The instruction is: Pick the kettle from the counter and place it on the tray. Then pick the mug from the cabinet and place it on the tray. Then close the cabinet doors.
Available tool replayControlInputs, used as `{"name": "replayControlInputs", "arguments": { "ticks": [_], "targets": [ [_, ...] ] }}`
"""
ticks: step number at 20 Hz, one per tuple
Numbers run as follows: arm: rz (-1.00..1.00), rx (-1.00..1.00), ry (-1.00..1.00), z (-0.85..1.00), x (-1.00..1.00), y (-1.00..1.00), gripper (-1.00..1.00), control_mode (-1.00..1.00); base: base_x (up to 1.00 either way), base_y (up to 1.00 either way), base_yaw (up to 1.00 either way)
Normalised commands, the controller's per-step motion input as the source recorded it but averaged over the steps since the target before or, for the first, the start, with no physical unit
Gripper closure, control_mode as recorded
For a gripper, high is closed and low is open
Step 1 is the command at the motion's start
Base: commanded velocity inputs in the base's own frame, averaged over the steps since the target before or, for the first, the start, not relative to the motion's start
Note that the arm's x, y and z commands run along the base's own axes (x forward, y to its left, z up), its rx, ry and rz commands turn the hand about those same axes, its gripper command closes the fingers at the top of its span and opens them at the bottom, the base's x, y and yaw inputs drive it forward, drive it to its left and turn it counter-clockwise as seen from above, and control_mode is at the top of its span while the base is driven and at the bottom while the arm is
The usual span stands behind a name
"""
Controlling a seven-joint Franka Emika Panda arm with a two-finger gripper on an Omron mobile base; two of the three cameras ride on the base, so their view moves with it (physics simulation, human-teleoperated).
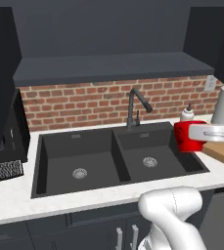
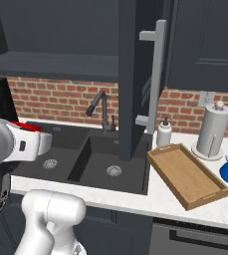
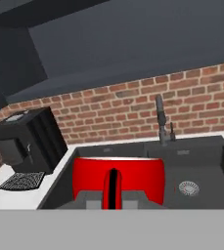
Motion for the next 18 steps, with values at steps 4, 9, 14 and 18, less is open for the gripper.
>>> {"name": "replayControlInputs", "arguments": {
  "ticks": [4, 9, 14, 18],
  "targets": [
    [0.12, 0.03, -0.15, 0.0, -0.06, 0.0, 1.0, 1.0, -0.25, 0.0, 0.1],
    [0.0, 0.0, 0.0, 0.0, 0.0, 0.0, 1.0, 1.0, -0.89, -0.03, 0.16],
    [0.0, 0.0, 0.0, 0.0, 0.0, 0.0, 1.0, 1.0, -1.0, -0.03, 0.12],
    [0.0, 0.0, 0.0, 0.0, 0.0, 0.0, 1.0, 1.0, -0.82, -0.22, 0.05]
  ]
}}
